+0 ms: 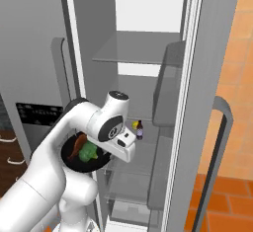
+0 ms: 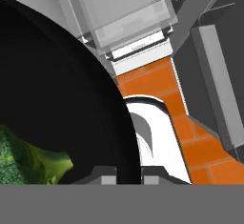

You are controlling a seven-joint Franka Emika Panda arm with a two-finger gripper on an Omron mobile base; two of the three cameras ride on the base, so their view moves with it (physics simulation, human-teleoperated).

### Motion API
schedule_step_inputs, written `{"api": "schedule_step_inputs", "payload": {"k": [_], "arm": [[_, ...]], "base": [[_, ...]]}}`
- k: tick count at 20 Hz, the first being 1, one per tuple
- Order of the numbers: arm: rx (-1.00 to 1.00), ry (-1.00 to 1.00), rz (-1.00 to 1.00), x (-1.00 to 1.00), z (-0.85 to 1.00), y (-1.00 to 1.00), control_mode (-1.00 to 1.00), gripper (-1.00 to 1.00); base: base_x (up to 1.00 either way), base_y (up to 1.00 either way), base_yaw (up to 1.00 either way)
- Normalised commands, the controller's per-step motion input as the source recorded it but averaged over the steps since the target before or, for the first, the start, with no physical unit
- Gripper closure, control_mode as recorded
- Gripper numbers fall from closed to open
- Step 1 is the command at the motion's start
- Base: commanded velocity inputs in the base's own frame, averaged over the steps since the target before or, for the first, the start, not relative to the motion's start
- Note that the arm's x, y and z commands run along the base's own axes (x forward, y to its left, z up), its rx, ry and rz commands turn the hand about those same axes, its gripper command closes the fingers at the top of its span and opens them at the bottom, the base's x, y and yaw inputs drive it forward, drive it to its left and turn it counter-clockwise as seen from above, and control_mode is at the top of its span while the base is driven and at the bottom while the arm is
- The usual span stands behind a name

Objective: Pick the chicken drumstick and broccoli from their plates and place them in the bowl. Then put the bowl in the fridge.

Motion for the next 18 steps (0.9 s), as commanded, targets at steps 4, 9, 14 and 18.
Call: {"api": "schedule_step_inputs", "payload": {"k": [4, 9, 14, 18], "arm": [[0.0, -0.05, -0.05, -0.01, 0.04, 0.0, -1.0, 1.0], [0.0, -0.11, -0.36, 0.08, 0.15, -0.16, -1.0, 1.0], [0.0, -0.04, -0.43, 0.31, 0.23, -0.21, -1.0, 1.0], [0.01, -0.01, -0.49, 0.91, 0.31, -0.07, -1.0, 1.0]], "base": [[-0.21, 0.0, 0.0], [0.0, 0.0, 0.0], [0.0, 0.0, 0.0], [0.0, 0.0, 0.0]]}}
